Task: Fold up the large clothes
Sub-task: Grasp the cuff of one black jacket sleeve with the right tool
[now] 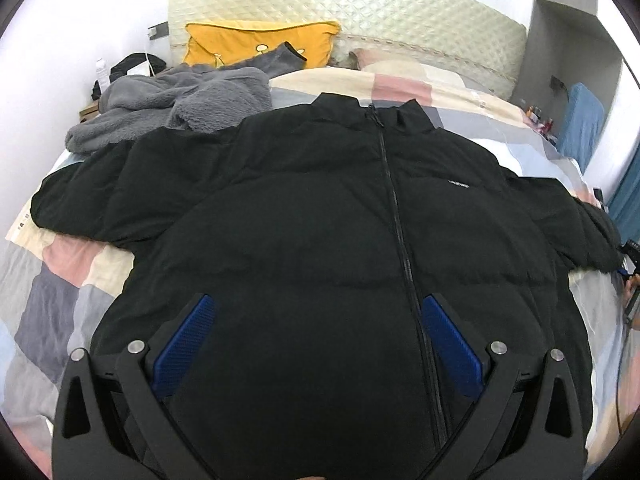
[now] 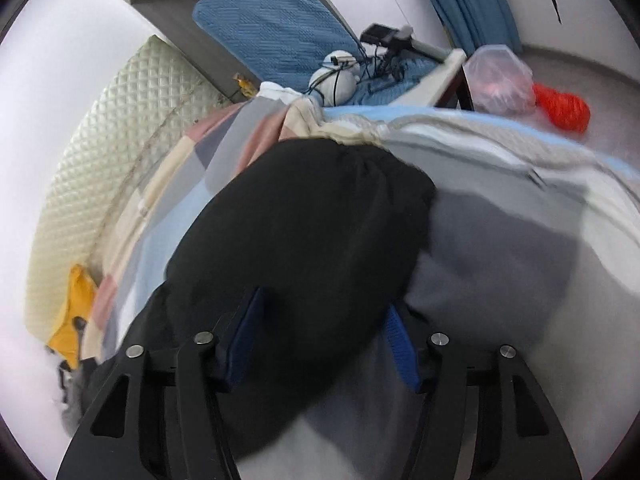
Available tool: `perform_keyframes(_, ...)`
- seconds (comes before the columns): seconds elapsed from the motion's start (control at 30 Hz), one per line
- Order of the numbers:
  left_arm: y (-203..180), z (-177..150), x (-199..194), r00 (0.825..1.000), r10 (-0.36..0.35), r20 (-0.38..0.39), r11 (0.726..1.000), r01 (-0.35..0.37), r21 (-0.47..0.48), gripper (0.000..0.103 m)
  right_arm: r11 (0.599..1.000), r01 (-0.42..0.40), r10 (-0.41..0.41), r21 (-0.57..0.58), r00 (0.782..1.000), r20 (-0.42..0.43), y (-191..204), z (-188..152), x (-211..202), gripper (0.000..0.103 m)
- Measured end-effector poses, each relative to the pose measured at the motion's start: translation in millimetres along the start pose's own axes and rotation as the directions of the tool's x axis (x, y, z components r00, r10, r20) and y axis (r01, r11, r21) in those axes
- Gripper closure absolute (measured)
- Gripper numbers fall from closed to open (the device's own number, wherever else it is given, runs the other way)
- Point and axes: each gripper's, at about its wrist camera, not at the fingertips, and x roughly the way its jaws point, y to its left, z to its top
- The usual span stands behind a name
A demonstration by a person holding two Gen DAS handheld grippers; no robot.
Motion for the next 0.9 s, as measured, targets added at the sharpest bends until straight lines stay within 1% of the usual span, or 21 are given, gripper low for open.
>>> perform_keyframes(0.03, 1, 2, 2, 1.0, 0.0, 0.0, 1.0, 0.0, -0.004, 0.0, 1.0, 0.006, -0.006, 0.001, 1.0, 0.017, 1, 4, 3, 0.039)
perform_keyframes(0.1, 1, 2, 5, 1.0, 0.002, 0.0, 1.0, -0.002, -0.011, 0.0, 1.0, -0.009, 0.009, 0.027, 1.0, 0.025, 0, 12, 10, 0.038)
perform_keyframes(0.13, 2, 2, 6, 1.0, 0.002, -0.004, 1.0, -0.002, -0.012, 0.0, 0.997, -0.052, 0.048, 0.065, 0.997, 0.056, -3, 15, 7, 0.044)
perform_keyframes(0.17, 1, 0, 10, 1.0, 0.005, -0.018, 1.0, -0.005, -0.011, 0.0, 0.994, -0.069, 0.063, 0.08, 0.995, 0.078, -4, 17, 7, 0.063)
perform_keyframes(0.23, 0, -4, 16, 0.999, 0.004, -0.052, 1.0, -0.004, -0.007, 0.0, 0.996, -0.055, 0.046, 0.077, 0.993, 0.111, -4, 19, 2, 0.087)
perform_keyframes(0.27, -1, -6, 17, 0.998, 0.002, -0.057, 1.0, -0.003, -0.01, 0.0, 0.996, -0.054, 0.047, 0.069, 0.993, 0.108, -2, 20, 1, 0.091)
perform_keyframes(0.3, -2, -7, 18, 0.998, 0.001, -0.061, 1.0, -0.002, -0.007, 0.0, 0.998, -0.043, 0.038, 0.045, 0.994, 0.104, 2, 21, -1, 0.093)
perform_keyframes(0.37, -3, -6, 15, 0.999, 0.004, -0.051, 1.0, -0.004, 0.0, 0.0, 0.999, -0.003, 0.008, -0.043, 0.995, 0.098, 15, 21, -6, 0.096)
perform_keyframes(0.43, -4, -5, 13, 0.999, 0.006, -0.041, 1.0, -0.006, 0.002, 0.0, 0.989, 0.037, -0.026, -0.142, 0.996, 0.081, 28, 19, -11, 0.097)
perform_keyframes(0.47, -3, -6, 12, 0.999, 0.005, -0.039, 1.0, -0.005, 0.005, 0.0, 0.986, 0.047, -0.034, -0.162, 0.996, 0.08, 31, 18, -16, 0.098)
perform_keyframes(0.57, -6, -10, 12, 0.998, 0.008, -0.057, 0.999, -0.006, 0.038, 0.0, 0.983, 0.061, -0.043, -0.174, 0.994, 0.103, 31, 20, -37, 0.099)
perform_keyframes(0.67, -4, -12, 5, 0.999, 0.018, -0.04, 0.999, -0.016, 0.049, 0.0, 0.985, 0.085, -0.063, -0.148, 0.987, 0.151, 27, 20, -65, 0.101)
perform_keyframes(0.8, 4, -10, -8, 1.0, 0.012, -0.009, 1.0, -0.012, 0.029, 0.0, 0.984, 0.123, -0.097, -0.127, 0.976, 0.192, 26, 19, -98, 0.103)
perform_keyframes(0.9, 11, -8, -19, 1.0, 0.007, 0.015, 1.0, -0.007, 0.02, 0.0, 0.986, 0.119, -0.091, -0.118, 0.971, 0.22, 38, 24, -125, 0.103)
